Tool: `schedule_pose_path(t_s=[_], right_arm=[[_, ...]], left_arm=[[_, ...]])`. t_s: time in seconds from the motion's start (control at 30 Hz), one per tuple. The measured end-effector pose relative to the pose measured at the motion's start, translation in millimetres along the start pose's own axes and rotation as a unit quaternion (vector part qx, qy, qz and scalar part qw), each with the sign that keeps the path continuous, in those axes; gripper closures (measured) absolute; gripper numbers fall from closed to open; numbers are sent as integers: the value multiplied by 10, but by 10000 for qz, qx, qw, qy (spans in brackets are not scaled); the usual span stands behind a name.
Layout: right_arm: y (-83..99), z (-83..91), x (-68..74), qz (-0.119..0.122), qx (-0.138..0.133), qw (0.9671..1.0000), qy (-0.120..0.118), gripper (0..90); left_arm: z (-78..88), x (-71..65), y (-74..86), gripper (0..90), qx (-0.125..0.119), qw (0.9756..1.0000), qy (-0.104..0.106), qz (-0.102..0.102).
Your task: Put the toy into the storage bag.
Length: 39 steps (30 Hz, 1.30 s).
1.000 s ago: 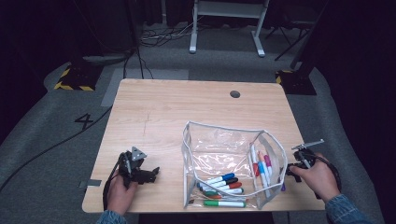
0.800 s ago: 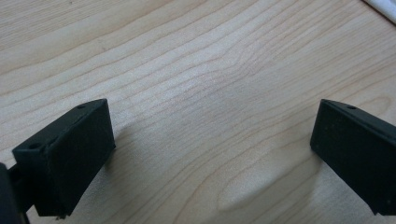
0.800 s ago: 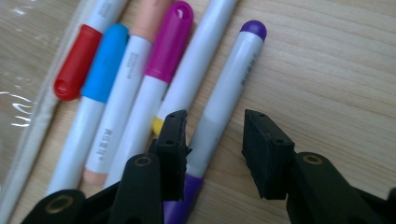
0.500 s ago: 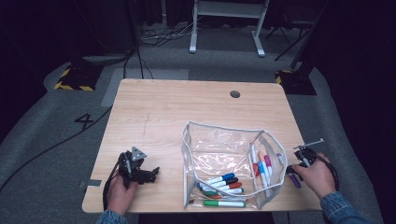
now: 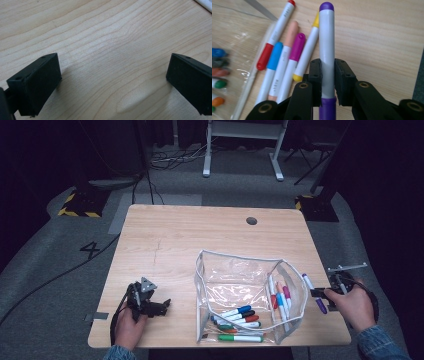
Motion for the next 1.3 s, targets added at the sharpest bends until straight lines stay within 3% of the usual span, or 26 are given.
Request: schedule_pose_path(t_s=[0.27, 0.57, 1.03, 1.3], right_arm=[[-185, 329, 171, 288, -335, 9988, -212, 770], [-381, 686, 424, 781, -645, 9941, -381, 770], [-635, 1108, 877, 1426, -989, 9837, -459, 770], [-726, 1276, 1251, 1852, -1131, 9731, -777, 770]], left_arm=[[0, 0, 0, 0, 2, 10000, -1, -2], [1, 0, 0, 0, 0, 10000, -4, -2], [1, 1, 0, 0, 1, 10000, -3, -1], [1, 1, 0, 0, 1, 10000, -3, 0]])
Point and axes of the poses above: each handheld gripper's, and its own axes: z roughly backward along the jaws, y roughly out of its underside, x roughly to its left, the point moved 7 cm from there along -z, roughly forward along the jaws, and after that the axes turned 1 degree about x, right-handed, at the moved point
